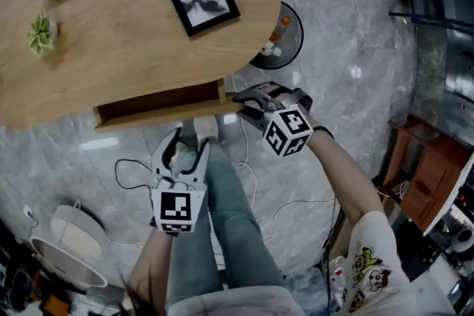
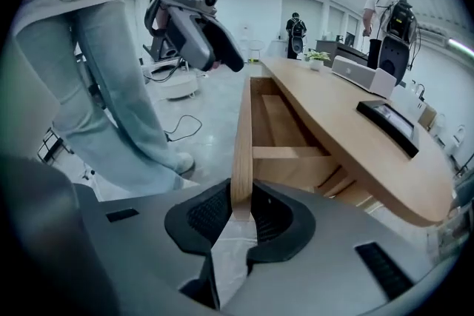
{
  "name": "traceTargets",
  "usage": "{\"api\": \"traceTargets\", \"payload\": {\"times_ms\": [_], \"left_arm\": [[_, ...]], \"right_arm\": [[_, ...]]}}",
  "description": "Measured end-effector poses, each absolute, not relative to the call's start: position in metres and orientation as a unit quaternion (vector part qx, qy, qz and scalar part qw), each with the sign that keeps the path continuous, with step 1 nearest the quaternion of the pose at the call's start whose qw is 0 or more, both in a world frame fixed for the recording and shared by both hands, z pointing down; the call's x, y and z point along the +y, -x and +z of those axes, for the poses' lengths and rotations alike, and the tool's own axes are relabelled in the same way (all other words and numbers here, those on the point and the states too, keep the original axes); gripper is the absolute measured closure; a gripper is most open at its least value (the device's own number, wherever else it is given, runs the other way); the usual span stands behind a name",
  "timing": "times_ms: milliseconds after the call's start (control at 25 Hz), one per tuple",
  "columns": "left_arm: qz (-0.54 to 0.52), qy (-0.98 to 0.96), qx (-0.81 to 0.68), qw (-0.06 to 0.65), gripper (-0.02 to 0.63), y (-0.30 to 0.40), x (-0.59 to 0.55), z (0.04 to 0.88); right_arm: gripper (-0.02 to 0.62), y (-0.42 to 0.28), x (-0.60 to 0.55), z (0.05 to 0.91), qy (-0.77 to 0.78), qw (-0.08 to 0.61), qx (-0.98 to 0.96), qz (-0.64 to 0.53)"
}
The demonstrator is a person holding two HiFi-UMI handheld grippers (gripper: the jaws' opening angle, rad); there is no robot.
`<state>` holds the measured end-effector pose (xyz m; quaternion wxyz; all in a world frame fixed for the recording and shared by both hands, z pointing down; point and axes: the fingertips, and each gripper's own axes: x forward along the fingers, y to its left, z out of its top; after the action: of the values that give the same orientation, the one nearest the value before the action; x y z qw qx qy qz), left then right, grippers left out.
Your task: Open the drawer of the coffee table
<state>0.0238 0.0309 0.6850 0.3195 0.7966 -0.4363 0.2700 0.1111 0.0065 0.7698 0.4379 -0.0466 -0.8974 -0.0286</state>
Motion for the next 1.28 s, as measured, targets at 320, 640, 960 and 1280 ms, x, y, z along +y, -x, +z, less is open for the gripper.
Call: {"api": "traceTargets", "payload": {"times_ms": [320,640,960,1280], "left_arm": [[0.272,-0.795,-0.435,0.325,0.377,-0.019,0.053,0.683],[0.269,-0.793,-0.44,0.325,0.377,-0.014,0.064,0.678],[0.275,-0.792,-0.439,0.324,0.377,-0.011,0.072,0.681],[0.278,-0.792,-0.437,0.324,0.377,-0.01,0.08,0.684]], "right_arm": [[0.531,-0.114,0.021,0.772,0.028,0.449,-0.892,-0.038],[0.532,-0.114,0.027,0.766,0.061,0.439,-0.896,-0.035],[0.531,-0.124,0.07,0.761,0.088,0.439,-0.894,-0.025],[0.531,-0.135,0.115,0.771,0.095,0.454,-0.886,-0.018]]}}
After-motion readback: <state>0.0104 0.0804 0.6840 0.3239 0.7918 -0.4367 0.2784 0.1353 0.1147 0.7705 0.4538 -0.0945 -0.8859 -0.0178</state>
